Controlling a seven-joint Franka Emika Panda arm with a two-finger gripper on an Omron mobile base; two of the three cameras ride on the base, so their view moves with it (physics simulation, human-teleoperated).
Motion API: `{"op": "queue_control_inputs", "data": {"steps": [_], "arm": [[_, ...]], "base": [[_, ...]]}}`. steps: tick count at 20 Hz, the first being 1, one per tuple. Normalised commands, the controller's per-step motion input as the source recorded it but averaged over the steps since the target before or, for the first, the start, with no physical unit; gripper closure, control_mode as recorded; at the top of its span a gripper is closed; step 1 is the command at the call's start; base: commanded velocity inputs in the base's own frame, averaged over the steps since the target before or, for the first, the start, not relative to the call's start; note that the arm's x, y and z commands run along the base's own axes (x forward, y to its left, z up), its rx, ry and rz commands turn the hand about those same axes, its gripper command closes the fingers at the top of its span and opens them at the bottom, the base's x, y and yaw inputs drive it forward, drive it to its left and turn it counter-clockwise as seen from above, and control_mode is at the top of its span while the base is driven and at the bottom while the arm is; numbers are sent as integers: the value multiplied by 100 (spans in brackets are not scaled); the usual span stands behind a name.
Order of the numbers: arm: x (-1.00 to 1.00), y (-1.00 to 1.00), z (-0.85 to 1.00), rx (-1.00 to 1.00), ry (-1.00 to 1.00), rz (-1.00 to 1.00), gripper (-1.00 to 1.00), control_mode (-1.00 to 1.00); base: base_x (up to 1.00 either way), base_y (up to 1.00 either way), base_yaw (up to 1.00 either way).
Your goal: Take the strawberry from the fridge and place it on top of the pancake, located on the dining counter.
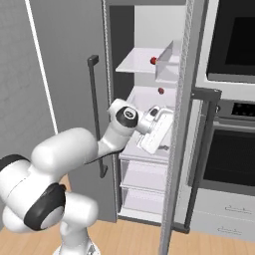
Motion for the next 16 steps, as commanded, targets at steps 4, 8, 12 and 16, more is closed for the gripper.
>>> {"op": "queue_control_inputs", "data": {"steps": [4, 8, 12, 16], "arm": [[0, -24, 1, 8, 0, 6, -100, -100], [-7, 33, 0, 0, 0, 4, -100, -100], [-12, 74, 14, 3, 0, 0, -100, -100], [-5, 97, 7, 11, 0, 0, -100, -100]], "base": [[0, 0, 0], [0, 0, 0], [0, 0, 0], [0, 0, 0]]}}
